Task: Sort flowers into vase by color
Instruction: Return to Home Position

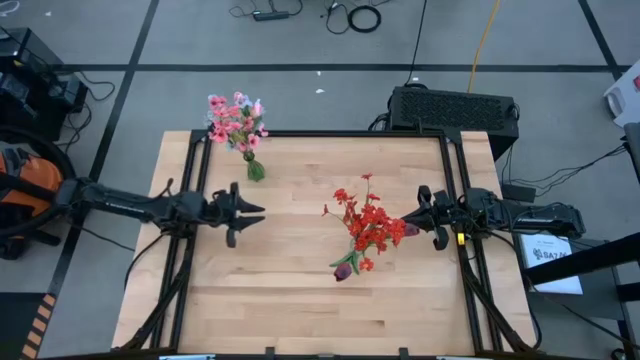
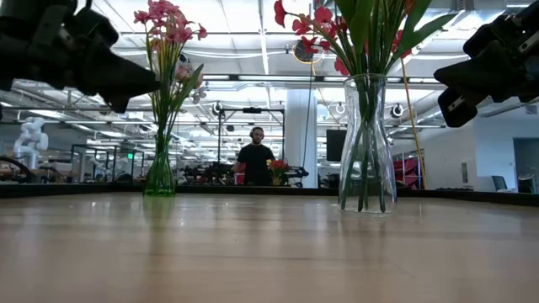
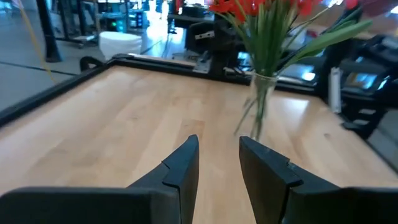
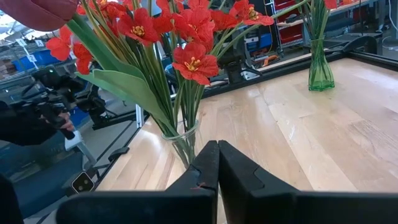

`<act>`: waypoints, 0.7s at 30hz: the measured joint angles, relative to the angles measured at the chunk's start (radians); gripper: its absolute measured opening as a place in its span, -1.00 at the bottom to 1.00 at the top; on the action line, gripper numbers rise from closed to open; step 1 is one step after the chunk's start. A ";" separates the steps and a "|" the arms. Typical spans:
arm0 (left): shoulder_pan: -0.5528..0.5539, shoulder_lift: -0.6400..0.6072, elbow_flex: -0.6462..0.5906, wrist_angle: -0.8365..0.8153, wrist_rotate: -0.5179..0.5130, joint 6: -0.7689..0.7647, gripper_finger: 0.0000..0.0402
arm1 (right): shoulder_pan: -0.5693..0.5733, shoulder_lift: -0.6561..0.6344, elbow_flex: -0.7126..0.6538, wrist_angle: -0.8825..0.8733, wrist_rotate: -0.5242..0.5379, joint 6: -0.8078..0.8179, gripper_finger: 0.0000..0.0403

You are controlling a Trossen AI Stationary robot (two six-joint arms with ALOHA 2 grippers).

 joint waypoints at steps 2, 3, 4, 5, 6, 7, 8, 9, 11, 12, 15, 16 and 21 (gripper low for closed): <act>0.008 -0.051 -0.036 0.003 0.029 -0.032 -0.40 | 0.000 0.000 0.000 0.000 0.000 0.000 -1.00; 0.012 -0.079 -0.056 0.009 0.043 -0.037 -0.40 | 0.000 0.000 0.000 0.000 0.000 0.000 -1.00; 0.013 -0.106 -0.078 0.021 0.056 -0.038 -0.40 | 0.000 0.000 0.000 0.000 0.000 0.000 -1.00; 0.016 -0.131 -0.090 0.023 0.062 -0.038 -0.40 | 0.000 0.000 0.000 0.001 0.000 0.000 -1.00; 0.020 -0.155 -0.090 0.017 0.065 -0.038 -0.40 | 0.000 0.000 0.000 0.001 0.000 0.000 -1.00; 0.024 -0.180 -0.090 0.008 0.066 -0.037 -0.40 | 0.000 0.000 0.000 0.001 0.000 0.000 -1.00; 0.029 -0.202 -0.090 0.006 0.066 -0.037 -0.40 | 0.000 0.000 0.000 0.001 0.000 0.000 -1.00; 0.035 -0.223 -0.090 0.009 0.067 -0.036 -0.40 | 0.000 0.000 0.000 0.001 0.000 0.000 -1.00; 0.042 -0.267 -0.090 0.007 0.076 -0.029 -0.40 | 0.000 0.000 0.000 0.001 0.000 0.000 -1.00; 0.046 -0.289 -0.090 -0.001 0.078 -0.029 -0.40 | 0.000 0.000 0.000 0.001 0.000 0.000 -1.00; 0.054 -0.351 -0.090 -0.044 0.079 -0.030 -0.40 | 0.000 0.000 0.000 0.001 0.000 0.000 -1.00; 0.057 -0.370 -0.090 -0.064 0.079 -0.035 -0.40 | 0.000 0.000 0.000 0.001 0.000 0.000 -1.00; 0.066 -0.465 -0.091 -0.124 0.079 -0.061 -0.40 | 0.000 0.000 0.000 0.001 0.000 0.000 -1.00</act>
